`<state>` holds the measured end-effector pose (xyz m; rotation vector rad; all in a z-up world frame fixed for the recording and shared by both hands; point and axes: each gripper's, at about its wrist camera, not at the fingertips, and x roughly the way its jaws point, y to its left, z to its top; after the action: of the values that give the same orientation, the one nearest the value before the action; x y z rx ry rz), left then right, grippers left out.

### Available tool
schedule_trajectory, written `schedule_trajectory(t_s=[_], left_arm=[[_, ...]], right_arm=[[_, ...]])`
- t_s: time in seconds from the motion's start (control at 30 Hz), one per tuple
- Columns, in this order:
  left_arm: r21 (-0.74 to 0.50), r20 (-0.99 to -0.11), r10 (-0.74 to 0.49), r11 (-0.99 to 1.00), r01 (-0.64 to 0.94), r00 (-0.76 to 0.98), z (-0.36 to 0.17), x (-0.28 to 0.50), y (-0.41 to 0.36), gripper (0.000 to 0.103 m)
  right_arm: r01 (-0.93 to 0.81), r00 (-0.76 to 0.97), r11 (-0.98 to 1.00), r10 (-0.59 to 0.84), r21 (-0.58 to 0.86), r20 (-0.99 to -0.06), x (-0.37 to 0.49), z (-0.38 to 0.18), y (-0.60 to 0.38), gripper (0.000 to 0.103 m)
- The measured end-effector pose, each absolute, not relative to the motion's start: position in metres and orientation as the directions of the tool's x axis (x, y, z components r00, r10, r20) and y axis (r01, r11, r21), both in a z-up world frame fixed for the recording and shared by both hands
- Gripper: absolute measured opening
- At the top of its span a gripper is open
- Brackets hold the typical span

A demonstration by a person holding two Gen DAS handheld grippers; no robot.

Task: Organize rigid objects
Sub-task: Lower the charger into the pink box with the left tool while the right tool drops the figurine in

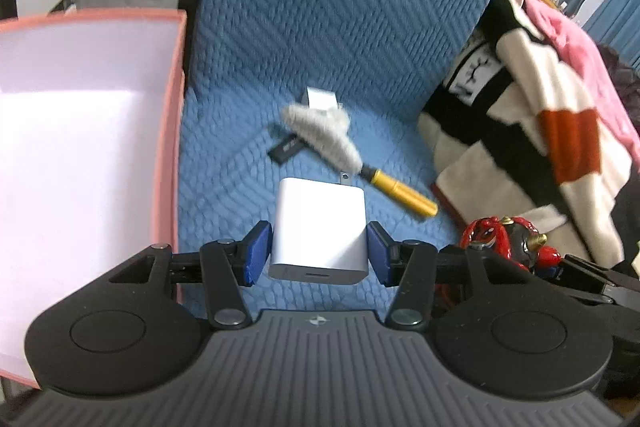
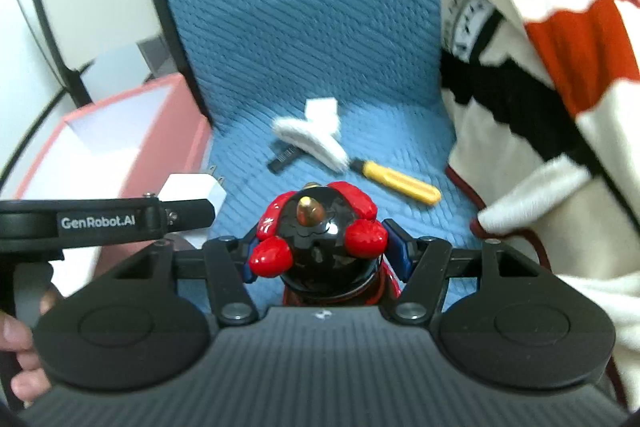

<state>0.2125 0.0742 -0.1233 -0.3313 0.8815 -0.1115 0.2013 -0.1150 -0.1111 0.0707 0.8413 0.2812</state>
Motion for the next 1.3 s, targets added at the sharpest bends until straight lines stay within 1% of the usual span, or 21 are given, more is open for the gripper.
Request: schedule_trajectory(t_s=[0.23, 0.43, 0.77, 0.87, 1.0, 1.1, 1.3], left_arm=[[-0.329, -0.708, -0.204, 0.942, -0.06, 0.676, -0.072, 0.202, 0.116, 0.058], [-0.321, -0.681, -0.15, 0.941, -0.107, 0.717, -0.031, 0.189, 0.162, 0.058], [-0.317, -0.671, -0.055, 0.923, -0.219, 0.739, -0.002, 0.16, 0.246, 0.058], [-0.317, -0.677, -0.032, 0.914, -0.252, 0.735, -0.005, 0.154, 0.269, 0.058], [-0.318, -0.707, -0.016, 0.9, -0.298, 0.707, -0.028, 0.149, 0.294, 0.058], [-0.314, -0.743, -0.013, 0.89, -0.331, 0.669, -0.054, 0.146, 0.308, 0.058], [-0.296, -0.808, -0.01, 0.871, -0.392, 0.589, -0.104, 0.146, 0.33, 0.058]], right_arm=[[-0.272, 0.668, 0.945, 0.321, 0.182, -0.671, 0.204, -0.056, -0.084, 0.063], [-0.343, 0.681, 0.92, 0.381, 0.187, -0.625, 0.205, -0.018, -0.048, 0.063], [-0.475, 0.653, 0.858, 0.492, 0.195, -0.576, 0.202, 0.018, 0.031, 0.063], [-0.504, 0.634, 0.842, 0.513, 0.194, -0.578, 0.203, 0.018, 0.052, 0.063], [-0.528, 0.597, 0.827, 0.522, 0.193, -0.609, 0.204, 0.001, 0.078, 0.063], [-0.539, 0.546, 0.816, 0.526, 0.207, -0.652, 0.207, -0.023, 0.095, 0.063], [-0.554, 0.48, 0.812, 0.492, 0.183, -0.726, 0.207, -0.075, 0.119, 0.063]])
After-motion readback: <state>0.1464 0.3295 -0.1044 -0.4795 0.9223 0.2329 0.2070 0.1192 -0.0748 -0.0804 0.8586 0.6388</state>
